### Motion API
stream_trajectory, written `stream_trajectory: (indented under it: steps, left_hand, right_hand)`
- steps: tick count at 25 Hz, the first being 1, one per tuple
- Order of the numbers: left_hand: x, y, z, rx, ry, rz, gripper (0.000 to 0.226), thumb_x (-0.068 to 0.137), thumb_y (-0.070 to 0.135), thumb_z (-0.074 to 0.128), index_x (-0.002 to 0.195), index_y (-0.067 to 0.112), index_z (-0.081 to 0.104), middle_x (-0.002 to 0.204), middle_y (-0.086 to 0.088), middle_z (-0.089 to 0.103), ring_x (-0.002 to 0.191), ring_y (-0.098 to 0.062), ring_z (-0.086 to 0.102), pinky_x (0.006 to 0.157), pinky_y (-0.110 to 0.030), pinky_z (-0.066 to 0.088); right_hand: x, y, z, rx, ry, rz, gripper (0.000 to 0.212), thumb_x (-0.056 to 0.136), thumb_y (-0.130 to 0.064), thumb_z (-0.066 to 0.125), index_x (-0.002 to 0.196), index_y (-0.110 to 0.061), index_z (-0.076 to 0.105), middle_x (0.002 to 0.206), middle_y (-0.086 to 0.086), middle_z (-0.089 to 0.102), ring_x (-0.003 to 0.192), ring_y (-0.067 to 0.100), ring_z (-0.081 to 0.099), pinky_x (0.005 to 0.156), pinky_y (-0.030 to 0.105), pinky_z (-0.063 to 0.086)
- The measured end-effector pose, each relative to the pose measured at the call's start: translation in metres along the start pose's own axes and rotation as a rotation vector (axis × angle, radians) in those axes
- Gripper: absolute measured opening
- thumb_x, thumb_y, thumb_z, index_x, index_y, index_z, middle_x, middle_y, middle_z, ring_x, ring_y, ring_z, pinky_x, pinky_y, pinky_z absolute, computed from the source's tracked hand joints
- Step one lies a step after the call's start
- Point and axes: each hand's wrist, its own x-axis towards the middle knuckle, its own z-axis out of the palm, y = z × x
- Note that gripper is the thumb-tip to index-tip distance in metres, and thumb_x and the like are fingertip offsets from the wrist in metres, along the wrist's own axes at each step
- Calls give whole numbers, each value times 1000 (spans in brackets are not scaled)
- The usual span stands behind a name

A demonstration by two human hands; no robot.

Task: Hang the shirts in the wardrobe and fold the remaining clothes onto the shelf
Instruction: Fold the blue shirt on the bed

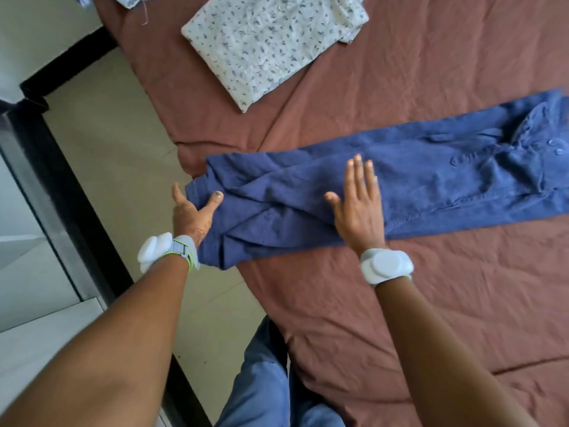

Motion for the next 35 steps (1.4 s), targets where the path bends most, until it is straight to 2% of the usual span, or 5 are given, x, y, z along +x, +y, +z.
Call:
stream_trajectory:
  steps: [3,11,25,31,35]
  left_hand:
    - [-19,-7,6,-377,-171,-154,50,73,43,79,110,14,63,104,-1,70,101,-23,67,86,-32,53]
    - [-31,8,-20,-618,-347,-242,6,82,14,73,86,10,70,80,-4,73,64,-16,70,67,-29,56]
    - [-25,-21,-23,-428,-638,-377,48,57,54,81,95,28,65,94,-1,66,77,-16,59,64,-24,45]
    - [-29,2,-13,-644,-689,-334,46,79,46,72,112,14,66,108,-7,72,98,-23,69,88,-37,54]
    - [-20,6,-7,-545,-463,-276,10,84,16,70,90,9,66,88,-7,71,75,-21,69,71,-31,55]
  right_hand:
    - [-22,-35,34,-73,-206,-121,72,98,-51,25,150,-1,25,159,16,19,147,38,12,116,56,20]
    - [-2,-38,5,355,-50,169,64,99,-41,29,149,-1,27,158,15,22,149,30,9,121,38,8]
    - [1,-27,6,352,-88,184,54,102,-36,42,148,-8,35,157,9,29,147,28,16,118,37,15]
    - [4,-27,7,300,-118,177,58,100,-44,41,148,-12,35,158,6,26,147,27,15,117,42,16]
    - [6,-26,15,276,-57,72,63,98,-43,30,149,-6,29,159,11,21,149,31,9,119,32,7]
